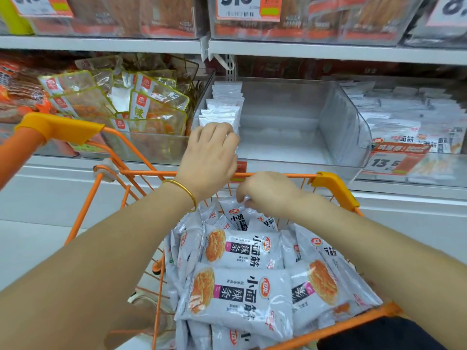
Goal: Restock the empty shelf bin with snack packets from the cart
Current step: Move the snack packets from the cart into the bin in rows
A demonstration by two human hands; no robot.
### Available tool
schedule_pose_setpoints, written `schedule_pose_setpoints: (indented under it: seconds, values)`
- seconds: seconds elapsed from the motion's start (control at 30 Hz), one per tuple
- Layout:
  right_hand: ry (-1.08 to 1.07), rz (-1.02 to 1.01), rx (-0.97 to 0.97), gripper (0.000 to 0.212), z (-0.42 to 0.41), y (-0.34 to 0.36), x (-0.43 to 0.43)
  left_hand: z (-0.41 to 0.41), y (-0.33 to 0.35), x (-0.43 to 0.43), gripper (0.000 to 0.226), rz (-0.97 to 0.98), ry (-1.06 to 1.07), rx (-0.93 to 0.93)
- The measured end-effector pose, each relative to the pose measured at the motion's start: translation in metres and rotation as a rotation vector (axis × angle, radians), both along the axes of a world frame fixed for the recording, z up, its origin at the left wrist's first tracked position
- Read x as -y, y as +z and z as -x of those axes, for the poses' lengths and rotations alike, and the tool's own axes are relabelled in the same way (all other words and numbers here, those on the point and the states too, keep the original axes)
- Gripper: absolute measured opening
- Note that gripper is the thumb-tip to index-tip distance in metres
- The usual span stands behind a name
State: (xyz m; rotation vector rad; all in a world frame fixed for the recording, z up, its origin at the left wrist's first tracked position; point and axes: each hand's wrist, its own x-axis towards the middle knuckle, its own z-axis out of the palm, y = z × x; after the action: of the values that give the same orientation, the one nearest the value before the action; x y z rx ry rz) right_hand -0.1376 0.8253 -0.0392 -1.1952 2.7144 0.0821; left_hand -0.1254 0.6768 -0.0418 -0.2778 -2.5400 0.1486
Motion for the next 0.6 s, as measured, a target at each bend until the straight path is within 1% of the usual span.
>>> schedule_pose_setpoints:
  seconds: [0.1,0.17,0.27,0.33,0.43,0.5,0.6]
  values:
    - [0.036,-0.103,-0.050,0.025,-0.002,-0.025,0.004,-0.001,0.000,-0.003,0.025,0.001,-0.004,0.016]
    - [0.034,-0.093,-0.071,0.019,-0.002,-0.031,0.003,-0.002,0.000,-0.004,0.023,-0.004,-0.016,0.020]
    - [0.028,-0.064,-0.059,0.016,-0.001,-0.026,-0.001,-0.005,-0.001,-0.004,0.017,-0.015,-0.045,0.021]
    - [0.016,-0.035,-0.050,0.015,0.001,-0.016,-0.005,-0.006,-0.002,-0.002,0.018,-0.041,-0.083,0.031]
    - [-0.028,0.045,-0.045,0.012,0.004,0.015,-0.014,-0.007,0.000,-0.002,0.025,-0.115,-0.147,0.060]
    - [-0.060,0.108,0.005,0.010,0.007,0.033,-0.021,-0.007,0.001,-0.003,0.031,-0.174,-0.175,0.078]
    - [-0.099,0.192,0.110,0.007,0.009,0.039,-0.026,-0.007,0.003,-0.006,0.039,-0.265,-0.188,0.125]
